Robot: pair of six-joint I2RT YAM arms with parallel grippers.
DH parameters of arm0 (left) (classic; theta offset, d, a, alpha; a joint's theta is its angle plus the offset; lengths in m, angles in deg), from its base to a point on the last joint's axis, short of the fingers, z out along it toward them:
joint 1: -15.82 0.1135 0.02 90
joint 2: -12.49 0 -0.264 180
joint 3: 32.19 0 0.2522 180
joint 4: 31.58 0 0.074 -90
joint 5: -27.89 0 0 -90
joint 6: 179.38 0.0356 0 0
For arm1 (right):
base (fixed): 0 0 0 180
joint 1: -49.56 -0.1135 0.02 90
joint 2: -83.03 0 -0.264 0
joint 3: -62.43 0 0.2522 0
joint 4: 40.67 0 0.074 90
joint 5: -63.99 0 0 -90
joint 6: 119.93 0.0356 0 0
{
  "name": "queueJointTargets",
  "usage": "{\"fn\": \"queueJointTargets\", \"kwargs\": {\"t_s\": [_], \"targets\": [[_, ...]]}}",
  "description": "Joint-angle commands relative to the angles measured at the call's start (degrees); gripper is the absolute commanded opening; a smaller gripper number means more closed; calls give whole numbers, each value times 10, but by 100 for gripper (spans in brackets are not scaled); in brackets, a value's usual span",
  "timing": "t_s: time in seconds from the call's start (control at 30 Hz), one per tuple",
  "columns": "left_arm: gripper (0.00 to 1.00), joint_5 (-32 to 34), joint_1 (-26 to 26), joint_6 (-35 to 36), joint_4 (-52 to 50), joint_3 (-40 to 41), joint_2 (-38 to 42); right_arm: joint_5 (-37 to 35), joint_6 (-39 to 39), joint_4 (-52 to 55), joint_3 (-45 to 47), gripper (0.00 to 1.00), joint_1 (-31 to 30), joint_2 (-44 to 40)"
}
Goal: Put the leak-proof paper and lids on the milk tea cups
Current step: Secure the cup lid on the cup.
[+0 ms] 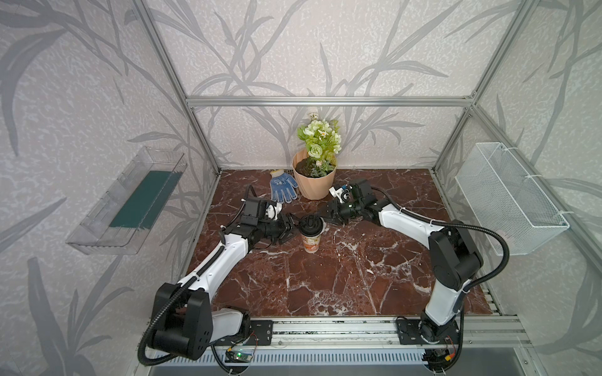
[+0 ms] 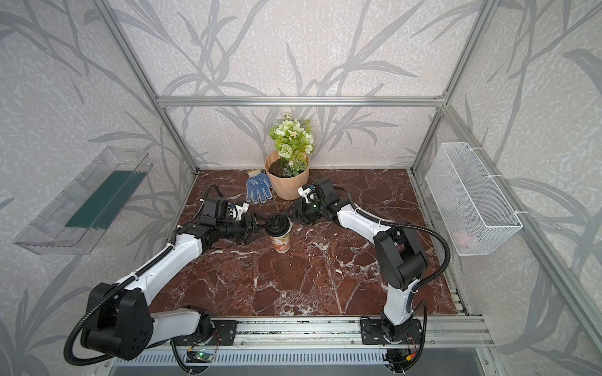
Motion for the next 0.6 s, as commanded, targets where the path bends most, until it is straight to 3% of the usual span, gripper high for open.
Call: {"fn": "queueJointTargets", "kwargs": {"t_s": [0.0,0.2,0.57], "targets": [[65,41,-2,14,-100,-14,-12,23,10,24,-23,46,9,-36],[69,53,1,25,-128,-29,1,22,9,28,-10,47,15,-64],[75,23,1,5,-87,-72,12,26,-5,48,37,48,53,-126]]}}
